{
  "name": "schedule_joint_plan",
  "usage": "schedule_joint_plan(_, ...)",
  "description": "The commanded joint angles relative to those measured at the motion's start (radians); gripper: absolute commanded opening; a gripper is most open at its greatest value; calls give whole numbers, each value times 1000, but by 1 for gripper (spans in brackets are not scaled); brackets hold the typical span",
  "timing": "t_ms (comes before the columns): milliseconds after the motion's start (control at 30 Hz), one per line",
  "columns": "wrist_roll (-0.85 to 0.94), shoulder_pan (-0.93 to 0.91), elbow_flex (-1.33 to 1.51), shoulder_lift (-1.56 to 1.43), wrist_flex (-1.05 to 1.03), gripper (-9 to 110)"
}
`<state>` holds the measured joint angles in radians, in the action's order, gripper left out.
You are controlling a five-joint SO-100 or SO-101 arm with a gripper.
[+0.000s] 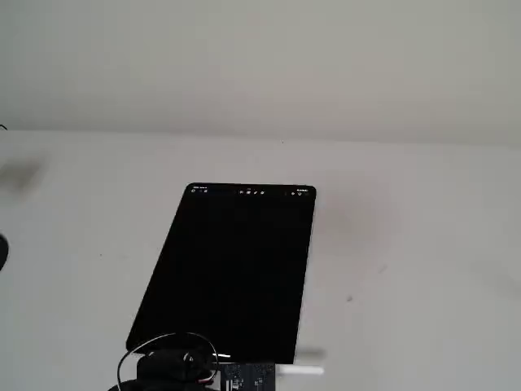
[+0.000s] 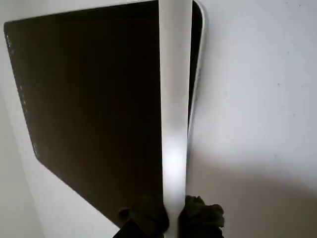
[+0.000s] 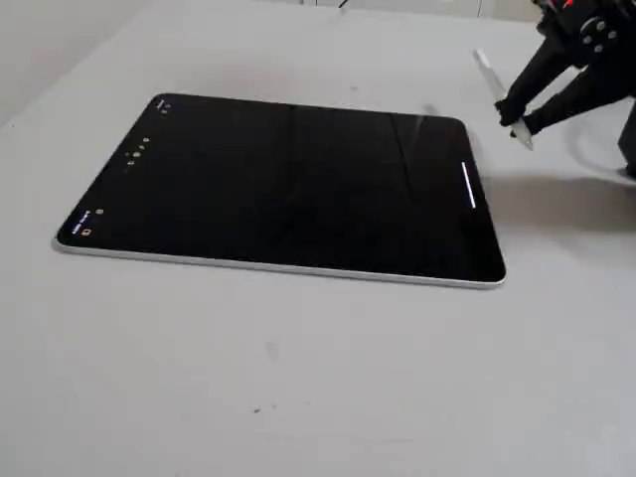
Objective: Draw a line in the middle of the ipad using the apple pencil
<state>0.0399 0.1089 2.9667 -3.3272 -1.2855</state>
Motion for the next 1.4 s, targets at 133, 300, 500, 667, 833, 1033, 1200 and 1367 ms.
schedule_joint_plan(133, 41, 51, 26, 3, 0, 0)
schedule_joint_plan(300, 41, 51, 26, 3, 0, 0)
schedule_joint_plan(500, 44, 49, 26, 3, 3, 0)
schedule_joint_plan(667, 272, 66, 41, 3, 92, 0)
schedule_joint_plan(833, 520, 106, 6, 3, 117, 0)
schedule_joint_plan(1033, 624, 150, -66, 3, 236, 0)
schedule_joint_plan(1200, 755, 132, -35, 3, 486, 0)
schedule_joint_plan(1367, 965, 112, 160, 2, 904, 0)
